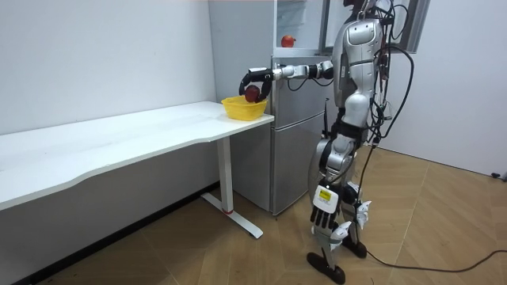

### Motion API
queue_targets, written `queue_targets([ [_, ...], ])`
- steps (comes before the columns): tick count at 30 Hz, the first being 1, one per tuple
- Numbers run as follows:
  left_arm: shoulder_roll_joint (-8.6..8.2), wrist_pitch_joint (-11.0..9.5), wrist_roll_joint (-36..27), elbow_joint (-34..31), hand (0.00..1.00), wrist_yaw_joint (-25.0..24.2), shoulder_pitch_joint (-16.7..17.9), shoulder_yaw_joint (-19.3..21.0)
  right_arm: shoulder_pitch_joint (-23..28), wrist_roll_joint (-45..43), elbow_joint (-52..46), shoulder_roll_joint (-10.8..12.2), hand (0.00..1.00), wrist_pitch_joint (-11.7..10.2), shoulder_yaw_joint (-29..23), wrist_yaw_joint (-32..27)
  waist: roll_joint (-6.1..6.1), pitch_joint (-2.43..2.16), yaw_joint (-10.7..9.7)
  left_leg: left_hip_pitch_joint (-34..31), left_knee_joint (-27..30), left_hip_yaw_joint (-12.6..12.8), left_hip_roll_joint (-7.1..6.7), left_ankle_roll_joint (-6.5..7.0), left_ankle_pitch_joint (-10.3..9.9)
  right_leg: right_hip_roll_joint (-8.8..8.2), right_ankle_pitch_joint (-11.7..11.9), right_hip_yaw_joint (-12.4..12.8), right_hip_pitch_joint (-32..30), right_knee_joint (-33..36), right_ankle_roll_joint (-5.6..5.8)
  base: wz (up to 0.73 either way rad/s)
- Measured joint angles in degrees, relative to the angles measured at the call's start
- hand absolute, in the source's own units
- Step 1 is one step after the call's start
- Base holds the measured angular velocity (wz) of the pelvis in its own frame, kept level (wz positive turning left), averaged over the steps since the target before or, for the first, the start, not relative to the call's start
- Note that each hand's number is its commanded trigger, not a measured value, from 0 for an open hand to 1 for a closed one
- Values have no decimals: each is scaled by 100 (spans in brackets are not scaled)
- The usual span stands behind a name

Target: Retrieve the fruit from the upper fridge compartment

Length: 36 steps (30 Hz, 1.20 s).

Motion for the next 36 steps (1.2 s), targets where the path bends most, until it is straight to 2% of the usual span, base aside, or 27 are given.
queue_targets([
  [9, 0, -3, 1, 0, 0, 35, -7, 36, -54, 2, 0, -7, 0, -4, -2, -70, 34, 24, 0, -2, -1, 20, 0, 1, 1, 1, 0, 57, -3, -1, 0, 0],
  [30, 2, 2, 8, -39, 0, 122, -21, 30, -75, -2, -5, -9, 0, -10, -4, -184, 47, 20, -21, -28, 0, 36, 0, 1, 0, 2, 0, 20, -19, -2, 0, 0],
  [36, 1, 7, 9, -67, 0, 127, -8, 19, -75, -7, -5, -9, 0, -9, -4, -280, 84, 25, -20, -28, 7, 41, -2, 2, 1, 0, 0, 9, -16, -1, 0, 0],
])
